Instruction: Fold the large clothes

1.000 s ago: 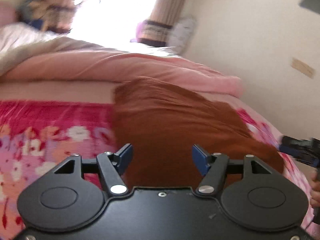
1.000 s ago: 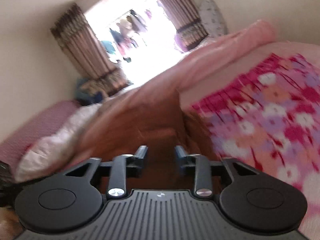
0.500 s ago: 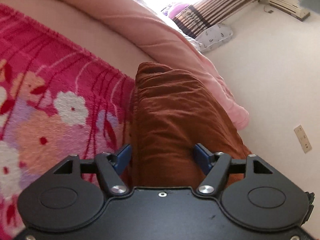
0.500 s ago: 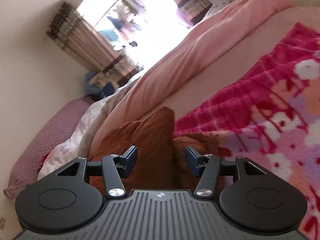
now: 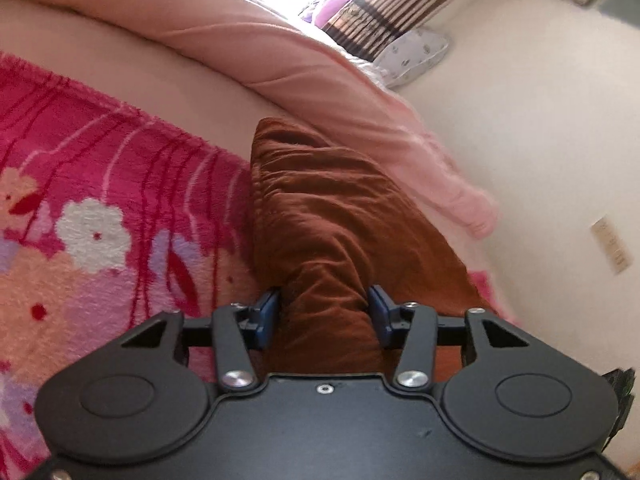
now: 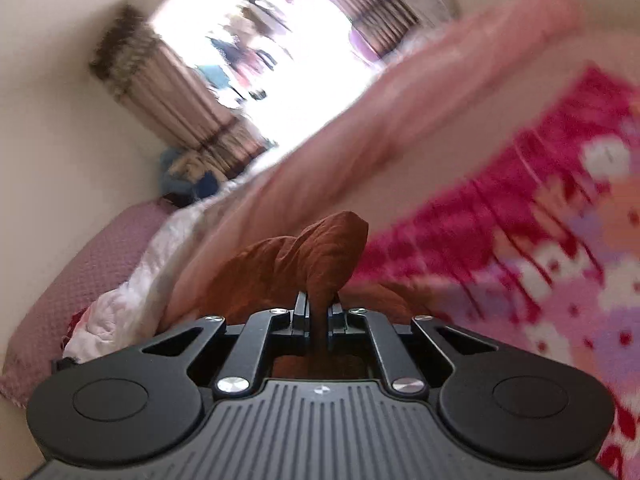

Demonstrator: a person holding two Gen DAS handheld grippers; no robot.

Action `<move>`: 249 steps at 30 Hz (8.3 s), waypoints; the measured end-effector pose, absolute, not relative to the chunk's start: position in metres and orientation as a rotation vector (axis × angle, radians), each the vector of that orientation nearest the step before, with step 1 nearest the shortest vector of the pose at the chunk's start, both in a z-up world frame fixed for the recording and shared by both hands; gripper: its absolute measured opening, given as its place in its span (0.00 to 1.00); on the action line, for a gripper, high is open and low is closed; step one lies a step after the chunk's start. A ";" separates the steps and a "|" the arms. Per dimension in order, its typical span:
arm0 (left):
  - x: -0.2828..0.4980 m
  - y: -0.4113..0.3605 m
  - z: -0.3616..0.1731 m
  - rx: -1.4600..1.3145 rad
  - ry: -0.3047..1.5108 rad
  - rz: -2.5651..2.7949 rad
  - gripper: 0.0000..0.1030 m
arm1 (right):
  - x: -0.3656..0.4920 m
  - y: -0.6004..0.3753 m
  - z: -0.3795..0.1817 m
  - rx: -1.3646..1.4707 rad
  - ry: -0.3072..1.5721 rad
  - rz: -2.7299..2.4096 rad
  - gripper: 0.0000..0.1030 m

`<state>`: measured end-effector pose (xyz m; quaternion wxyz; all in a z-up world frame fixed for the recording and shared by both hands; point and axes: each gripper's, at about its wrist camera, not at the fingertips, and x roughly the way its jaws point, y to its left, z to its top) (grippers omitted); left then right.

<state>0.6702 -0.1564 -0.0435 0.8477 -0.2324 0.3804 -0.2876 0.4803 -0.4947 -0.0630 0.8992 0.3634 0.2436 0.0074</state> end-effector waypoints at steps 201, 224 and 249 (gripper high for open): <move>0.574 -0.067 -0.075 -0.724 0.864 -0.601 0.68 | 0.416 -0.541 -0.136 1.276 0.416 0.246 0.89; 0.648 -0.126 -0.082 -0.836 0.911 -0.875 0.90 | 0.484 -0.532 -0.128 1.172 0.560 0.351 0.98; 0.607 -0.070 0.007 -0.697 0.767 -0.770 0.82 | 0.470 -0.453 -0.050 1.076 0.455 0.387 0.41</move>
